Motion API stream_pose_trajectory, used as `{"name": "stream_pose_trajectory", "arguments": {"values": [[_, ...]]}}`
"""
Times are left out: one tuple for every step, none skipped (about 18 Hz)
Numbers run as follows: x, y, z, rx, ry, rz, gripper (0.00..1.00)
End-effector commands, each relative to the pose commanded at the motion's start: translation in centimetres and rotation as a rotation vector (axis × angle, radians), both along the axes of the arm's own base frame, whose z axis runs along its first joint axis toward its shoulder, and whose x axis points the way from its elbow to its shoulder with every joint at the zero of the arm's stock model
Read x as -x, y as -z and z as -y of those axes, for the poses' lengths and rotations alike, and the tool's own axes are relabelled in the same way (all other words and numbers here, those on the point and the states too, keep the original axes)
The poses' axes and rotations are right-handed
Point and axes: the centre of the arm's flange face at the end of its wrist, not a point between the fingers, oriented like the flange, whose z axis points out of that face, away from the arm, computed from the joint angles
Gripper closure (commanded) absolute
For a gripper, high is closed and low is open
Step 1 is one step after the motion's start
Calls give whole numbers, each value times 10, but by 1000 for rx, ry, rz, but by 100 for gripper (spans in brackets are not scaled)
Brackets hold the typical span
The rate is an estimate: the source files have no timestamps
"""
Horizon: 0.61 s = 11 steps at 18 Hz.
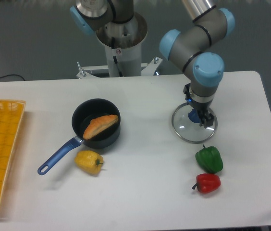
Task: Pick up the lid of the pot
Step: 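Lower the gripper down around the blue knob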
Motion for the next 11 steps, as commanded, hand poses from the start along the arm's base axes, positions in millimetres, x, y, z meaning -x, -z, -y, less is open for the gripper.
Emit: {"name": "stream_pose_trajectory", "arguments": {"values": [[1,0,2,2,23,1,0],[2,1,2,9,70,4,0],[5,1,2,19,113,4,0],[8,1,2,29,141,3,0],[11,0,1,31,164,2,0],[11,1,1,35,200,6,0],[11,1,2,46,261,13,0],[10,6,5,76,313,24,0],[10,7,7,97,343,28,0],[9,9,8,102,357,34,0],[10,10,7,102,366,37,0]]}}
